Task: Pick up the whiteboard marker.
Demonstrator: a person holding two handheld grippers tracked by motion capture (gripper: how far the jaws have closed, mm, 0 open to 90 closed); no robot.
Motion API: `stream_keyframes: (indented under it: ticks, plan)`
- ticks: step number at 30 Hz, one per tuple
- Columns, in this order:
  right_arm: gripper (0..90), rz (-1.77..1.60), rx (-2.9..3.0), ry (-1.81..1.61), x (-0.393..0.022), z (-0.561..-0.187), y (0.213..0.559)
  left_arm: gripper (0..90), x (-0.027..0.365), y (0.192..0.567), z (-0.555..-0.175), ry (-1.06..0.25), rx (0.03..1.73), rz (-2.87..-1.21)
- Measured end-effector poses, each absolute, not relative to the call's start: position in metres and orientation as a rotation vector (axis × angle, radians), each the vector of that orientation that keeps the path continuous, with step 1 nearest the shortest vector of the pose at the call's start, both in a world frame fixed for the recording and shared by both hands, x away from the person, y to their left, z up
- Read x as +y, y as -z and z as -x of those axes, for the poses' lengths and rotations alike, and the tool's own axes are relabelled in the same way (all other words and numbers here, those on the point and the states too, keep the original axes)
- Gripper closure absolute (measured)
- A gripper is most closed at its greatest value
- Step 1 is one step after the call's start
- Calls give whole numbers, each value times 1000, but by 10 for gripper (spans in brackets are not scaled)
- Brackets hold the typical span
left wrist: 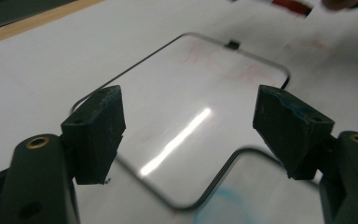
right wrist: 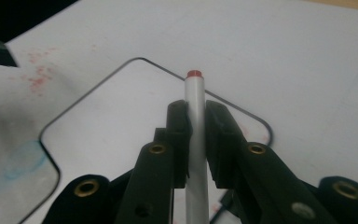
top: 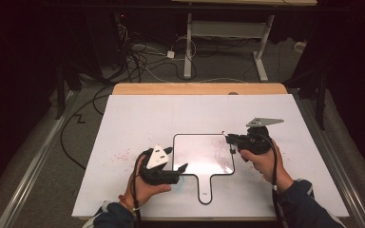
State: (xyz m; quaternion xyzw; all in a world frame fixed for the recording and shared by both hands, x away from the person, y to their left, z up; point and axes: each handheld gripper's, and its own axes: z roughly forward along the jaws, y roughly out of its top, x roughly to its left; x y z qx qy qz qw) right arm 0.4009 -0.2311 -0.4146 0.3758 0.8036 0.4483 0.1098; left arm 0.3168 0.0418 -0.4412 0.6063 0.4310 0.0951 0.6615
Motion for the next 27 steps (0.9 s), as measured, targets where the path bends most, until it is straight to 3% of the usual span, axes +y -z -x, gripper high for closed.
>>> stream_keyframes:
  ticks: [8,14,27]
  plan:
    - [812,-1013,2306,-1434,-215,-378,406,246,-16,429,-332,-89,959,-1336]
    - [812,-983,2254,-1494,-212,-365,405,300,-44,427,-339,2,975,-1303]
    - [812,-966,2211,-1524,-212,-360,408,495,-56,430,-350,44,1022,-1254]
